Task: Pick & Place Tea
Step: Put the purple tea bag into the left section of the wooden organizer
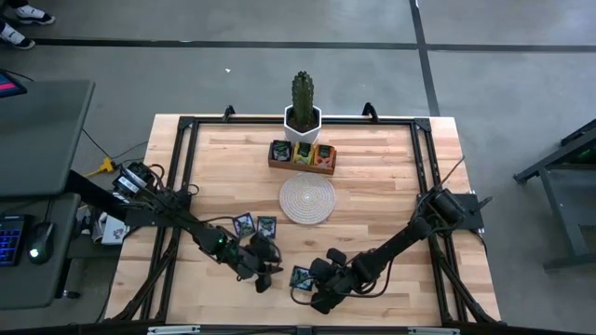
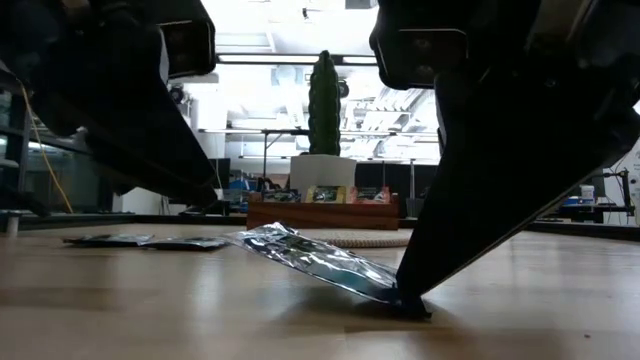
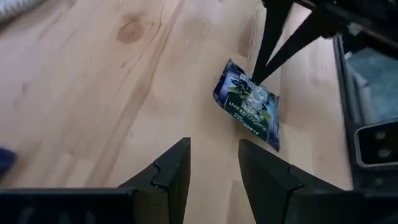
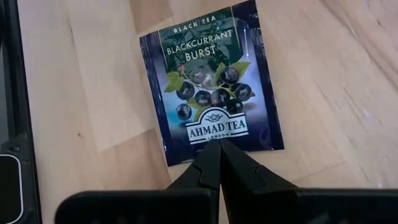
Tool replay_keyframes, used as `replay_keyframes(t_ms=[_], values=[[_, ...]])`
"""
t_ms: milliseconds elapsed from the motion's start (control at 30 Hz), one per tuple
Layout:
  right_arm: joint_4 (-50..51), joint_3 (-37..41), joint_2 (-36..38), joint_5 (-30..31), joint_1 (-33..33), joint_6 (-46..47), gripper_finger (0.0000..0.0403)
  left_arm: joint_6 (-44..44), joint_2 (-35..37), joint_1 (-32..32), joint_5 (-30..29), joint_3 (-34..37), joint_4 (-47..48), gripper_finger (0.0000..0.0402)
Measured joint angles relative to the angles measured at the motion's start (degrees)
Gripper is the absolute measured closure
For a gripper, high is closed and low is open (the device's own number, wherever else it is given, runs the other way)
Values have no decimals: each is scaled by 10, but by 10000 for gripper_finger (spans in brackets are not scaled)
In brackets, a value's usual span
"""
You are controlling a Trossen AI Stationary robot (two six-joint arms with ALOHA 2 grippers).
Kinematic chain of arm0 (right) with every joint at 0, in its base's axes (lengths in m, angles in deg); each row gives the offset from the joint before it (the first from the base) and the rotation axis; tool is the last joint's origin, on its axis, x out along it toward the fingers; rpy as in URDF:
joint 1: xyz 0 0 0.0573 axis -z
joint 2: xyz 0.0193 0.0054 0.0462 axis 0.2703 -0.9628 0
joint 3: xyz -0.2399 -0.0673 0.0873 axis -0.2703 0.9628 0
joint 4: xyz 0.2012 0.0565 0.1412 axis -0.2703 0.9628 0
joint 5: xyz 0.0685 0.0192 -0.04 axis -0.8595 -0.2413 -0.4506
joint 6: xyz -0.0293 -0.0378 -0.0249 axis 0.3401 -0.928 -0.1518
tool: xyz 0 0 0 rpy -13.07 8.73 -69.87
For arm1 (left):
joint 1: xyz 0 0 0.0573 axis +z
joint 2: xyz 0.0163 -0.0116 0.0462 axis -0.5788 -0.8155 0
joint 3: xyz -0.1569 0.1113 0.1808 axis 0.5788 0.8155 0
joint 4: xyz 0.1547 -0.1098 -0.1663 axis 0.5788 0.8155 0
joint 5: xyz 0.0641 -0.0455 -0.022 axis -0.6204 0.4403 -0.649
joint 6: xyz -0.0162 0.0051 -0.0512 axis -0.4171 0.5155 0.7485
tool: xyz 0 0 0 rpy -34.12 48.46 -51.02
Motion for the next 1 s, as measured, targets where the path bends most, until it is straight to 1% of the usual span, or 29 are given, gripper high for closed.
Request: replay_keyframes(t_ms=[300,367,500,600,733,833,1000], values=[[2,0,0,9,0,-5,403,180,0,20,18,0,1,268],[2,0,0,14,0,-5,403,210,-1,29,41,0,1,268],[3,1,-1,26,0,-5,403,261,-25,45,104,0,-14,268],[4,1,-1,34,1,-11,403,283,-49,47,129,-2,-63,268],[4,1,-1,38,1,-13,403,297,-70,49,131,-2,-113,268],[4,1,-2,41,1,-15,403,304,-80,49,129,-2,-137,268],[4,1,-2,42,1,-15,403,309,-82,49,124,-2,-139,268]])
